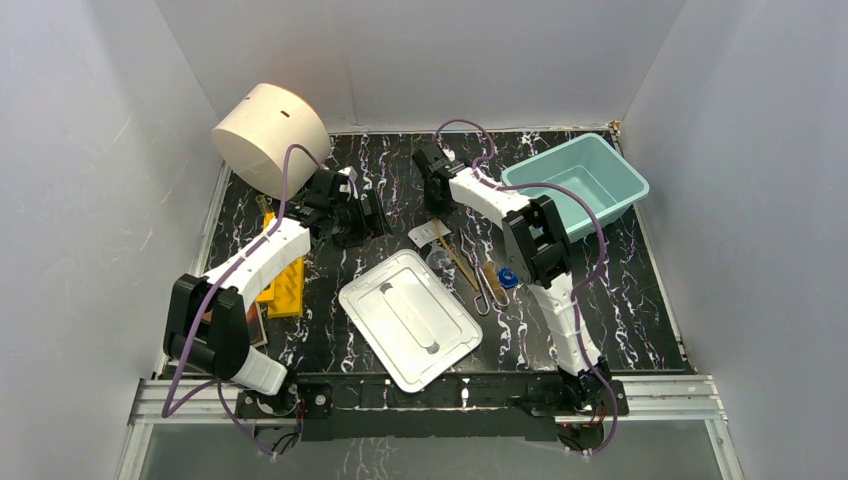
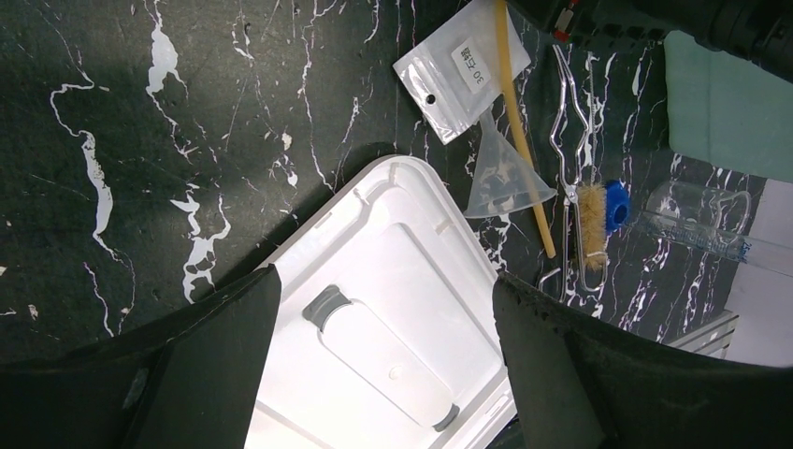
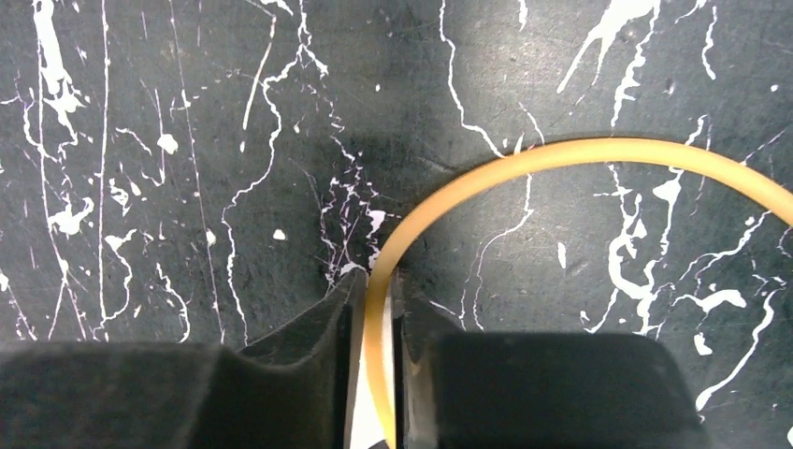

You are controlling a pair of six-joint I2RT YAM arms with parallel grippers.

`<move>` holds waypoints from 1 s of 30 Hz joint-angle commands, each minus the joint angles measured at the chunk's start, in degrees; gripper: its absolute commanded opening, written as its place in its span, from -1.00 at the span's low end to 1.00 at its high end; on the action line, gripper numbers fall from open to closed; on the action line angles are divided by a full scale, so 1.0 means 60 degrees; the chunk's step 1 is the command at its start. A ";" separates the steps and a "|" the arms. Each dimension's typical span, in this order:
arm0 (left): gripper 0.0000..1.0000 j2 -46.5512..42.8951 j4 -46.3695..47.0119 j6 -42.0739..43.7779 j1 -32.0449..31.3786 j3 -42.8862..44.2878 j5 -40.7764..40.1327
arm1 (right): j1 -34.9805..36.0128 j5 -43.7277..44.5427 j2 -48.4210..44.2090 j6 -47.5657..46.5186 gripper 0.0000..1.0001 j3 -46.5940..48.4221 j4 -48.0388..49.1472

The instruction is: Organize the chemistry lab equipment

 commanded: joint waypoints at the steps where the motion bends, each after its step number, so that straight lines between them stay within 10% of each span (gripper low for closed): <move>1: 0.66 -0.0141 -0.0035 0.0231 -0.0031 0.0373 -0.0017 | -0.0012 0.0417 0.0194 0.0121 -0.60 0.0596 -0.0354; 30: 0.71 0.0112 0.0297 0.0796 -0.0017 0.1054 -0.0027 | -0.1005 -0.0083 -0.5373 -0.2235 -1.00 0.1010 0.1194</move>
